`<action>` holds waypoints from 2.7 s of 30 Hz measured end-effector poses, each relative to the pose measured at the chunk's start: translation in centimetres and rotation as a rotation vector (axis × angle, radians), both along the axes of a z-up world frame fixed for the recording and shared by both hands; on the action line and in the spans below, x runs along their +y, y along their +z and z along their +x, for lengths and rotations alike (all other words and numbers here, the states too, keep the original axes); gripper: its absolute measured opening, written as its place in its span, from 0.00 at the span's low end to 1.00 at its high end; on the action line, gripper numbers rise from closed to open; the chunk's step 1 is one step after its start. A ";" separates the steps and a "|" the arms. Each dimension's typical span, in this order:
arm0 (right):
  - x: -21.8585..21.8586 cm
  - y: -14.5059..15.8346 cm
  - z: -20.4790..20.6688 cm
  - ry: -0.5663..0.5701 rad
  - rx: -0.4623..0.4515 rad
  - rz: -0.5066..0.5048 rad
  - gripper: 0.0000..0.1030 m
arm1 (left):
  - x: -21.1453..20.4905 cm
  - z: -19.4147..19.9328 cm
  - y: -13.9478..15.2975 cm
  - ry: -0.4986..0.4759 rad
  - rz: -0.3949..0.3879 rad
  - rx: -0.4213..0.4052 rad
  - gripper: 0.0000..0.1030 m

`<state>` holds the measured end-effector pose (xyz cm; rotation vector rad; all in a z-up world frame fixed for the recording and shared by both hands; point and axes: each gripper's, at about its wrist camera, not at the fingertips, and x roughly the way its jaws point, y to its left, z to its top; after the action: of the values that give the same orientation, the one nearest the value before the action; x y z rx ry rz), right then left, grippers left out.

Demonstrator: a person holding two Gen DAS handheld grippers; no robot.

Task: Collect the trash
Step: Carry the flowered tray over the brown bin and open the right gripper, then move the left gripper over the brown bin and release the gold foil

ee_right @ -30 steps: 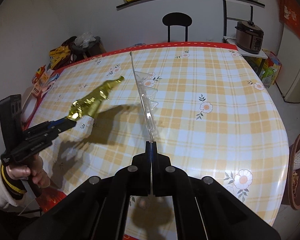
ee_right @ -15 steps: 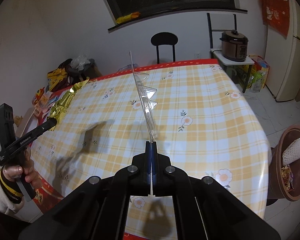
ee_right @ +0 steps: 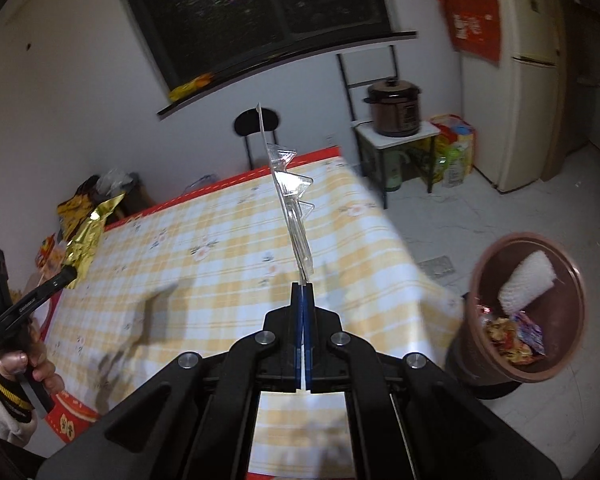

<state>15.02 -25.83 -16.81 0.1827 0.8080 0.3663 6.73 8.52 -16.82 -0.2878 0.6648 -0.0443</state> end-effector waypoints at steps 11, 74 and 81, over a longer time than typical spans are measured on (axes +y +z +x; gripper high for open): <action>-14.7 -0.9 0.0 -0.283 0.013 -0.075 0.03 | -7.0 3.5 0.2 -0.089 -0.014 -0.009 0.25; -30.0 0.9 -6.1 -0.576 0.028 -0.193 0.95 | -45.8 19.0 -5.1 -0.733 0.011 0.086 0.83; -26.0 4.4 -5.5 -0.557 -0.041 -0.217 0.95 | -38.4 16.3 -0.1 -0.651 0.026 -0.008 0.93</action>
<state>9.49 -51.80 -12.44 0.1880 0.7171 -0.2412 23.05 -29.83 -16.87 -0.0358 0.7280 -0.6583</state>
